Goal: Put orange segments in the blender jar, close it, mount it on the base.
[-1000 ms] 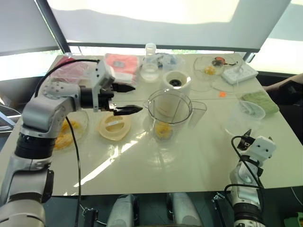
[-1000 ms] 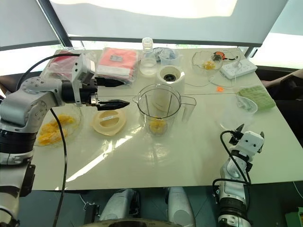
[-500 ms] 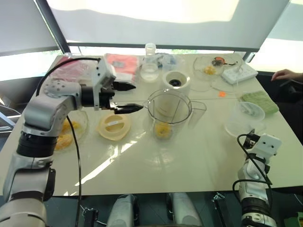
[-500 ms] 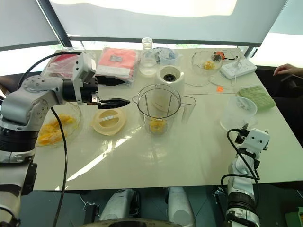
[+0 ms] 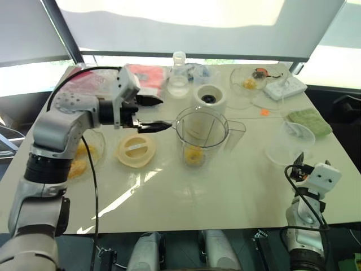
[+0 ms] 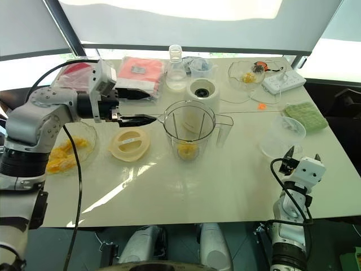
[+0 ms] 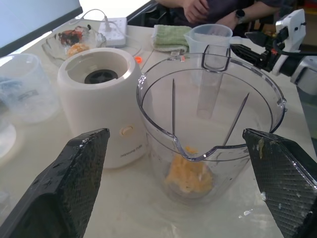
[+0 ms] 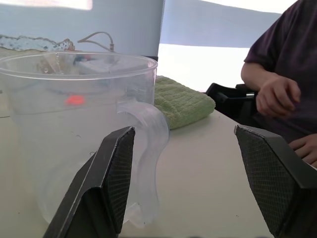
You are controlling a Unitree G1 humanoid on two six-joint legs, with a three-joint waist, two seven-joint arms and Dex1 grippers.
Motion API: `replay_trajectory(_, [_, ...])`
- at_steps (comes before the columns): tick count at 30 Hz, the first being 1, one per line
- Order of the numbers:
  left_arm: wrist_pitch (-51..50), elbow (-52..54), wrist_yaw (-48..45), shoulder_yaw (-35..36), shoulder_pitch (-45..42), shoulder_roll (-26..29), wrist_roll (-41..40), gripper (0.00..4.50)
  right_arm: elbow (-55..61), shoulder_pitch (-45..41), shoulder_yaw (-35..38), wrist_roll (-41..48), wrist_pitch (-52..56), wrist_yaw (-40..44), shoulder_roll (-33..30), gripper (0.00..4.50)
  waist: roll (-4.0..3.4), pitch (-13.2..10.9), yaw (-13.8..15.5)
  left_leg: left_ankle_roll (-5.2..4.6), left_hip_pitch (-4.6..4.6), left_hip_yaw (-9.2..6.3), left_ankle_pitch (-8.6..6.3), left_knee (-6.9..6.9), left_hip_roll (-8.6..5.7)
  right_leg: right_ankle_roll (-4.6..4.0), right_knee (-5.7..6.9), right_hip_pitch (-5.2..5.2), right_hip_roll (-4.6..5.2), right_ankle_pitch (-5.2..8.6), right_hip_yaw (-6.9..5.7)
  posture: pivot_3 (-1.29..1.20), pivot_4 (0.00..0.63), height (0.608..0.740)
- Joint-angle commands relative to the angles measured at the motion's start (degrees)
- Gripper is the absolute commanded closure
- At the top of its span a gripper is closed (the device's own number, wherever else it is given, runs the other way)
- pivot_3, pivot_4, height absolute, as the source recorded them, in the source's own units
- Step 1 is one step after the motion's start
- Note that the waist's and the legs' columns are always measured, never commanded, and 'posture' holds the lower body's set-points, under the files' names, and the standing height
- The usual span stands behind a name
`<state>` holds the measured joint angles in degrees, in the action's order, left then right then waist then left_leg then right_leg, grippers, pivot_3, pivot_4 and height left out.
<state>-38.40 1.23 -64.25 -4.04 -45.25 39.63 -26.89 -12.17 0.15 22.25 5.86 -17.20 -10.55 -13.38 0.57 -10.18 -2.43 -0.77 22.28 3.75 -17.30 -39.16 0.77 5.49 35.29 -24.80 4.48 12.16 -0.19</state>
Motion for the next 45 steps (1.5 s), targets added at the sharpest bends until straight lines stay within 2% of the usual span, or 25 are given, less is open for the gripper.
replay_trajectory(1, [0.6,0.7,-0.5,-0.1,-1.5,-0.1,0.1,0.0,4.1,1.4,0.5,0.7,1.1,1.1,0.0,1.14,0.0,0.0,0.0,0.0,0.0,-0.01,0.0,0.0,0.0,0.0,0.0,0.0,0.0,0.0,0.0,0.0,0.15,0.74])
replay_trajectory(20, [1.5,-0.3,-1.4,-0.6,-1.1,0.2,1.1,0.0,16.6,13.6,0.8,3.9,6.3,9.4,0.5,1.14,0.0,0.0,0.2,0.0,0.01,-0.03,0.0,-0.01,0.0,-0.14,0.01,0.0,0.01,0.08,-0.01,0.0,0.15,0.74])
replay_trajectory(24, [4.0,-4.1,-2.6,-0.7,-1.2,1.9,3.5,0.0,29.3,22.3,1.0,13.1,7.8,17.9,-0.2,1.14,-0.05,0.0,0.5,-0.01,0.02,-0.09,-0.01,0.01,0.02,-0.12,0.02,-0.01,-0.01,0.1,-0.05,0.0,0.15,0.74])
replay_trajectory(27, [8.7,-10.9,-3.8,-1.7,-2.9,2.9,7.1,0.0,39.7,30.7,4.3,25.9,14.4,24.4,-2.9,1.14,-0.05,0.0,1.1,-0.01,0.0,-0.13,-0.01,0.02,0.04,-0.12,0.04,0.0,-0.03,0.11,-0.09,0.0,0.15,0.74])
replay_trajectory(32, [23.0,-25.2,-7.4,-6.8,-6.3,4.6,17.1,0.0,48.3,45.0,14.0,37.4,23.7,32.7,-10.5,1.14,0.04,0.1,2.5,-0.02,0.01,-0.11,-0.01,0.0,0.0,-0.15,-0.07,0.06,0.03,0.13,-0.15,0.0,0.15,0.74])
replay_trajectory(35, [28.8,-33.3,-9.0,-8.0,-9.1,3.5,20.0,0.0,50.0,45.9,20.8,41.5,25.7,32.6,-13.6,1.14,0.17,0.1,2.7,-0.03,0.02,-0.05,-0.02,-0.01,0.02,-0.18,-0.19,0.08,0.05,0.12,-0.14,0.0,0.15,0.74])
replay_trajectory(39, [33.7,-40.0,-11.0,-8.9,-11.1,2.2,22.7,0.0,52.7,47.0,23.5,45.0,29.8,33.7,-15.8,1.14,0.4,0.1,2.9,-0.03,0.05,-0.04,-0.02,-0.11,0.04,-0.21,-0.23,0.07,0.08,0.09,-0.14,0.0,0.15,0.74])
replay_trajectory(45, [47.5,-53.2,-12.4,-14.8,-14.9,0.8,33.0,0.0,57.4,50.9,37.8,63.0,35.1,38.4,-23.2,1.14,0.36,0.1,3.2,-0.12,0.17,-0.09,-0.08,0.01,0.06,-0.19,-0.22,-0.03,0.02,0.12,-0.16,0.0,0.15,0.74])
